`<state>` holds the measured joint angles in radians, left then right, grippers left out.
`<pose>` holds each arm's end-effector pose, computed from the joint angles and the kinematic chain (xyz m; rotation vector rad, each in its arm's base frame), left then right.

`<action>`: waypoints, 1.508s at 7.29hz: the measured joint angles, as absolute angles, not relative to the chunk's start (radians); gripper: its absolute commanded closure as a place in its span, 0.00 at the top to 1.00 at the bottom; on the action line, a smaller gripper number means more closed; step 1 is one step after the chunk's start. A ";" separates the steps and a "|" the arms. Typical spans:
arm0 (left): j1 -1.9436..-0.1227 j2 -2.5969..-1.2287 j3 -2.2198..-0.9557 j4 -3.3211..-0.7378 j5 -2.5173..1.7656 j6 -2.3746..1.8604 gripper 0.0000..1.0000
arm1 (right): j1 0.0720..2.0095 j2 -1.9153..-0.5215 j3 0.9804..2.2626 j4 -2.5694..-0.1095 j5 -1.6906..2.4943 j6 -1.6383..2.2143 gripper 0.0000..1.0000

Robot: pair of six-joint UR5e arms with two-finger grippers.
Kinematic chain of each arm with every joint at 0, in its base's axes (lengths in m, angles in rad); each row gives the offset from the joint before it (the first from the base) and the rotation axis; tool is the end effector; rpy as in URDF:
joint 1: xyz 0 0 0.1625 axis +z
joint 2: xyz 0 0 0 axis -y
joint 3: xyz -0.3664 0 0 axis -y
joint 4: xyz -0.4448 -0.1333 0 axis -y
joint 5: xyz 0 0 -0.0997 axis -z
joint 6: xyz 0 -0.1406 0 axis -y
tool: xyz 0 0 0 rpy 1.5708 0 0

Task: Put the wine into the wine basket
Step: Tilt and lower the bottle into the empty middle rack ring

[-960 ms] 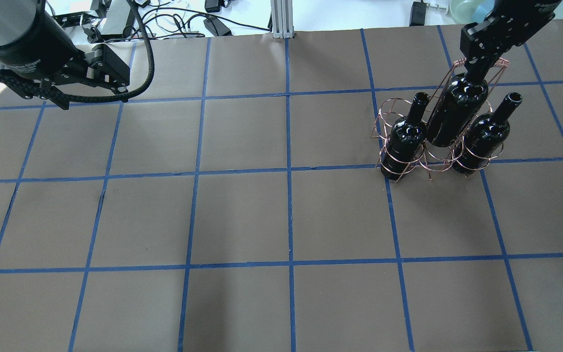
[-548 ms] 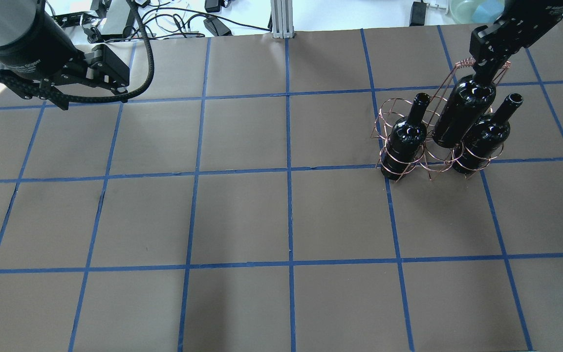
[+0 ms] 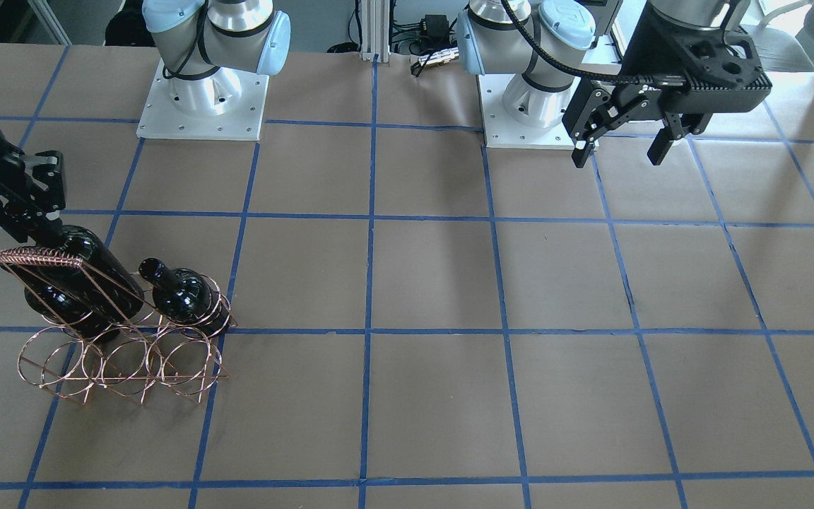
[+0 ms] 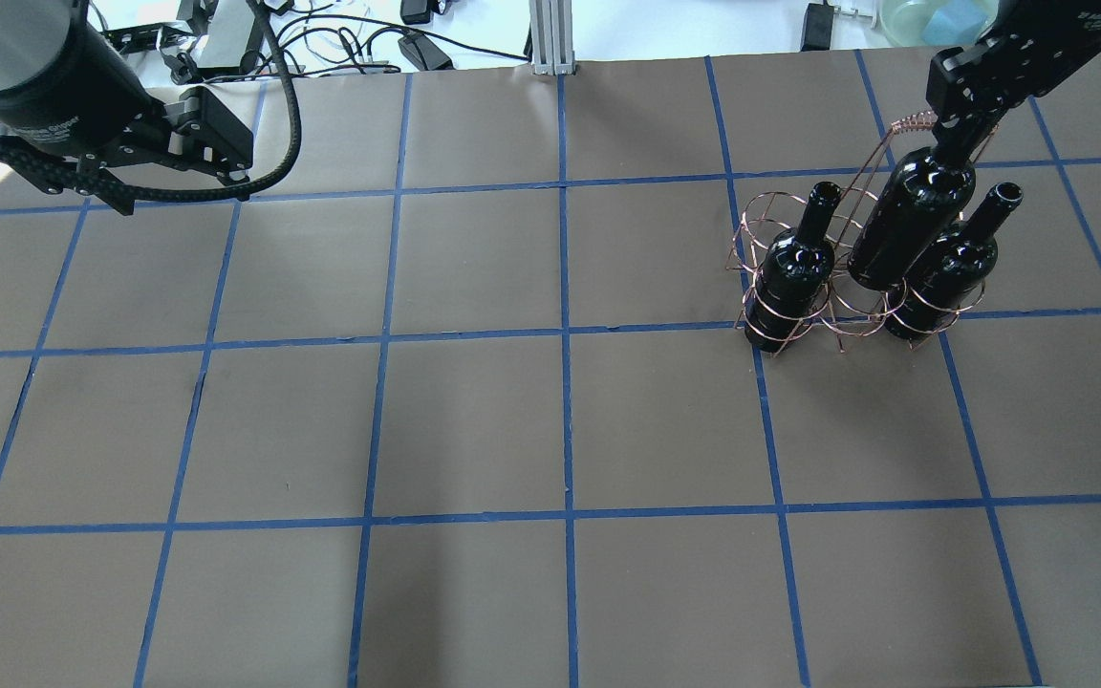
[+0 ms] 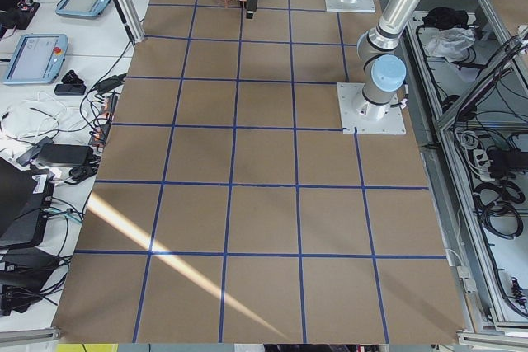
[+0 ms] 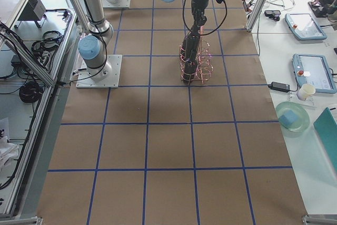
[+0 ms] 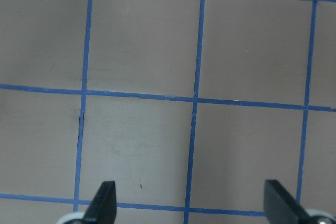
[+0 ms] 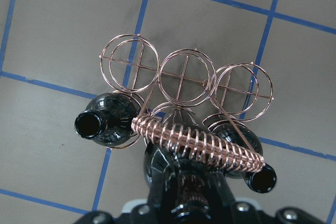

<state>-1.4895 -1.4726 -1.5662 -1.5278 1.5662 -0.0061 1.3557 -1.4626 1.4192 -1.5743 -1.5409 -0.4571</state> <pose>-0.0908 -0.5347 0.4482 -0.1363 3.1294 -0.2289 0.0084 -0.6059 0.4103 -0.3786 3.1047 -0.0847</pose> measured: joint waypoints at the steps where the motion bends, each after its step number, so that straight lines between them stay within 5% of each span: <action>1: -1.489 -1.473 -1.566 -1.528 1.566 -0.006 1.00 | 1.356 -1.462 1.421 -1.574 -1.539 -0.454 0.02; 11: -1.489 -1.471 -1.566 -1.531 1.566 -0.006 1.00 | 1.357 -1.412 1.566 -1.705 -1.537 -0.448 0.04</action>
